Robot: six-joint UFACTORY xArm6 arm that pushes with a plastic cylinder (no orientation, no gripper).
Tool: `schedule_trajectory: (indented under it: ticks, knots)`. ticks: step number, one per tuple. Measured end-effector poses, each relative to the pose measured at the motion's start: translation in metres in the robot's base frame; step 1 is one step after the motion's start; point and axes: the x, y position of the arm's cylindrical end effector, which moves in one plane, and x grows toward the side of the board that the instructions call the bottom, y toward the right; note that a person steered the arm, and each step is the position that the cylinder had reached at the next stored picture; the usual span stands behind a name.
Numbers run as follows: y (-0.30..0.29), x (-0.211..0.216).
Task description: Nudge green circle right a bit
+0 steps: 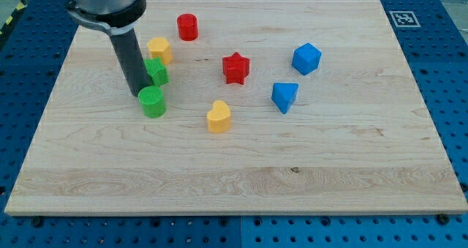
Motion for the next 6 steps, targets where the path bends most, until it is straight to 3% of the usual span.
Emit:
schedule_trajectory:
  ticks: [2,3,4,6]
  knots:
    - [-0.042,0.058]
    - [-0.047,0.067]
    - [-0.044,0.064]
    - [0.017,0.056]
